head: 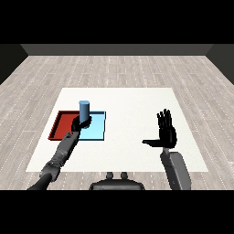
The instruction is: Pick the blue can and put it in the blue box
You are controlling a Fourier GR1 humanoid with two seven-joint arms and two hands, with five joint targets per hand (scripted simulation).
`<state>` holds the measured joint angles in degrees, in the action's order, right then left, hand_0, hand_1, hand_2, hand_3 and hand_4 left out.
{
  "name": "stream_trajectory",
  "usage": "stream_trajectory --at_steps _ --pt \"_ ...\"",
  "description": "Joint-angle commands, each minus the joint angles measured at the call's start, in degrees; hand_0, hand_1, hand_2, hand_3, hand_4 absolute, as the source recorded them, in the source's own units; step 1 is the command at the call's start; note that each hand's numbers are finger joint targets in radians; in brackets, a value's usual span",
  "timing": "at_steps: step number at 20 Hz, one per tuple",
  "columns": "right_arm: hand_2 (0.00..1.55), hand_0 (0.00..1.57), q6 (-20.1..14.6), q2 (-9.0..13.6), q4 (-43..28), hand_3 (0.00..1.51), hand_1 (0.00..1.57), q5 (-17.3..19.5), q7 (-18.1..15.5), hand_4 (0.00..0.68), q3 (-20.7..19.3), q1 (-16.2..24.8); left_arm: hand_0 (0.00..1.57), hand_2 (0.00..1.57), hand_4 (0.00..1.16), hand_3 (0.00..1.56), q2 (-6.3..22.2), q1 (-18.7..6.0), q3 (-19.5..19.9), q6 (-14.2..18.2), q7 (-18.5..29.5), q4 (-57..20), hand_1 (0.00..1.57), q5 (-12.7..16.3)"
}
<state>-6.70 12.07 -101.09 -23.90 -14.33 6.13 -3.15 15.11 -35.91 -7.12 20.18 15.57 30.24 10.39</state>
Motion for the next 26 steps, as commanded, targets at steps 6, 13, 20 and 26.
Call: stream_trajectory --at_steps 6,13,20,26 --pt "0.0 0.0 -0.1 -2.4 7.2 0.0 0.0 -0.7 0.1 0.0 -2.0 -4.4 1.57 1.54 0.97 1.41 -0.8 -10.7 0.5 3.1 -9.0 -19.5 1.57 -4.7" --pt "0.0 0.0 1.8 -3.3 12.7 0.0 0.0 0.5 -3.2 0.0 -2.3 -4.4 1.44 1.35 0.86 0.99 -5.1 -9.5 -1.4 3.2 -8.1 -26.8 1.44 -8.1" --pt "0.0 0.0 3.4 -2.9 13.4 0.0 0.0 0.0 -5.3 0.0 -3.8 -3.8 1.57 1.49 0.63 0.0 -3.4 -7.8 2.0 -3.6 -10.7 -28.3 1.57 -5.2" --pt "0.0 0.0 5.7 -2.6 12.2 0.0 0.0 -2.6 -5.5 0.0 -5.7 -2.0 0.0 0.0 0.0 0.0 -5.4 -10.7 -3.0 4.1 -15.9 -30.1 0.0 -11.3"
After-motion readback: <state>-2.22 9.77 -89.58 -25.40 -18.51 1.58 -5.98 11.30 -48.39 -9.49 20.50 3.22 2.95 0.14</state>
